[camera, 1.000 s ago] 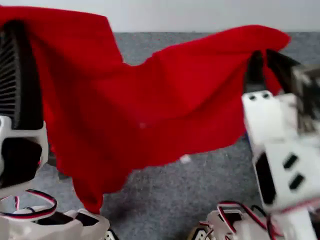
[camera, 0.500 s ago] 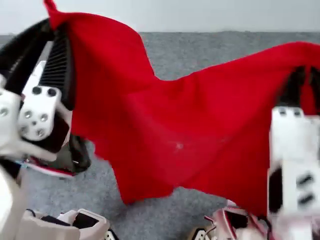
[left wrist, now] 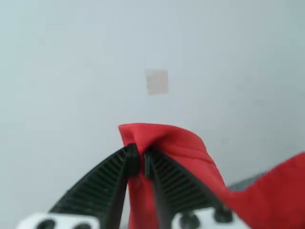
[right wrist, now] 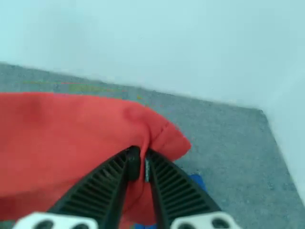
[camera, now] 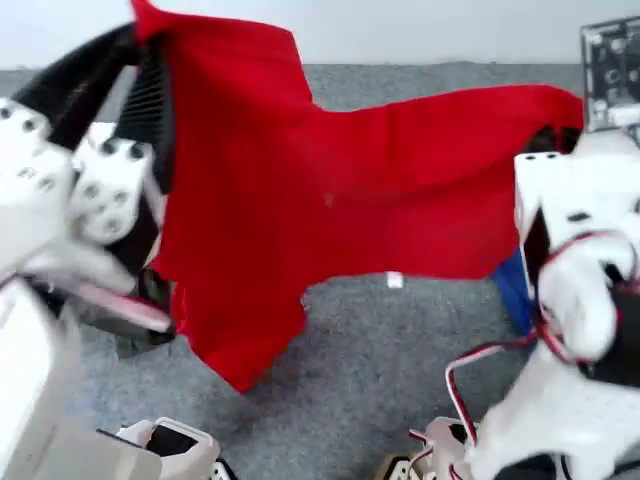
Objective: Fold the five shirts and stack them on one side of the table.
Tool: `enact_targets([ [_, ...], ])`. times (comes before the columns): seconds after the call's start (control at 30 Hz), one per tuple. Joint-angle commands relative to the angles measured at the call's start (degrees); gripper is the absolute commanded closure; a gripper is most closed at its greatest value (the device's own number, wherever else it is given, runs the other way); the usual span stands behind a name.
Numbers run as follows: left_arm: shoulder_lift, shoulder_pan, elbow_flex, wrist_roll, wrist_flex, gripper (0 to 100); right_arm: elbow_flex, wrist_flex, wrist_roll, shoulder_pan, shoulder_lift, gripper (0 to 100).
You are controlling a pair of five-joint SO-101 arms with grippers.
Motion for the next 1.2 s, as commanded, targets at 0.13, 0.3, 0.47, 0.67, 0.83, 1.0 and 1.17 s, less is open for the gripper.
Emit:
enact_targets([
  [0.13,-0.8,0.1,-12.0,-0.2,0.0,99,0.1,-1.6,0.2,0.2,-9.1,98.9],
  [0.3,-0.6,0.0,-12.7,-0.5,1.2,99,0.4,-1.3,0.2,0.2,-10.2,98.9],
  [0.47,-0.2,-3.3,-7.7,-0.6,1.1,99,2.6,-1.7,0.2,0.2,-7.6,98.9],
  [0.67,-0.1,-9.4,4.9,-0.6,0.9,99,3.3,-2.2,0.1,-4.2,1.5,98.9],
  [0.83,-0.1,-9.8,17.6,-0.6,-1.8,99,3.3,-3.6,0.2,-7.8,8.9,98.9],
  [1.0,-0.1,-9.8,35.2,-0.6,-11.8,99,3.3,-5.0,0.4,-9.4,16.8,98.9],
  [1.17,0.0,-10.5,56.5,-0.6,-30.3,99,3.3,-12.4,0.5,-9.4,29.4,98.9],
])
